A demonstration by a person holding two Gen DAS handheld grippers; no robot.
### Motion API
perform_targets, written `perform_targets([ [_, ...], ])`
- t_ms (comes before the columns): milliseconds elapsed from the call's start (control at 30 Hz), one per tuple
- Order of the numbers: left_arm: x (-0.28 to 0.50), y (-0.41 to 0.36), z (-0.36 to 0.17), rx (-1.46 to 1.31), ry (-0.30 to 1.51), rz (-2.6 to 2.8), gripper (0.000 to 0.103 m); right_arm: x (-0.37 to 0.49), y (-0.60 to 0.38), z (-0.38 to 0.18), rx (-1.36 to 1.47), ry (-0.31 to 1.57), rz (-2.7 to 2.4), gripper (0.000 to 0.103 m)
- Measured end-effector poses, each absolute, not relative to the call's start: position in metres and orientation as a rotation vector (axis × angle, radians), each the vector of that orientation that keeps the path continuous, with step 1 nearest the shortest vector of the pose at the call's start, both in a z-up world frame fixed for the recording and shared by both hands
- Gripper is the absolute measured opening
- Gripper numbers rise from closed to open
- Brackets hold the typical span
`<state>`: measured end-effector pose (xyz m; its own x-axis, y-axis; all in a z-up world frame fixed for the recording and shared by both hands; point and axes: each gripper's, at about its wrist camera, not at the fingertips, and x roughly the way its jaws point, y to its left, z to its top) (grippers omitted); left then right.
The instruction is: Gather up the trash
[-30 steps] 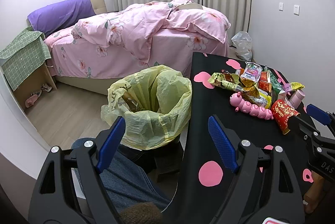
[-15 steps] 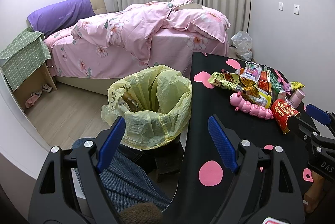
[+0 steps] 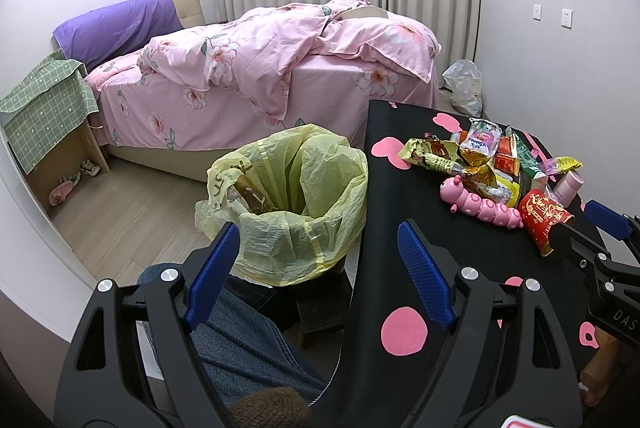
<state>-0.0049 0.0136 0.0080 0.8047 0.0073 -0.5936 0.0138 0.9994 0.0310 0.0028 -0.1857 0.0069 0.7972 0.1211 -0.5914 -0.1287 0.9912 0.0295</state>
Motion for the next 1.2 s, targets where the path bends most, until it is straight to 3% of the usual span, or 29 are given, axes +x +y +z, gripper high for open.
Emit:
perform_targets([
  [1200,-0.0041,0.0148,0.0072,0.034,0.632,-0.006,0.077,0.0038,-0.1907,0.0090,-0.006,0.638,0.136,0.075],
])
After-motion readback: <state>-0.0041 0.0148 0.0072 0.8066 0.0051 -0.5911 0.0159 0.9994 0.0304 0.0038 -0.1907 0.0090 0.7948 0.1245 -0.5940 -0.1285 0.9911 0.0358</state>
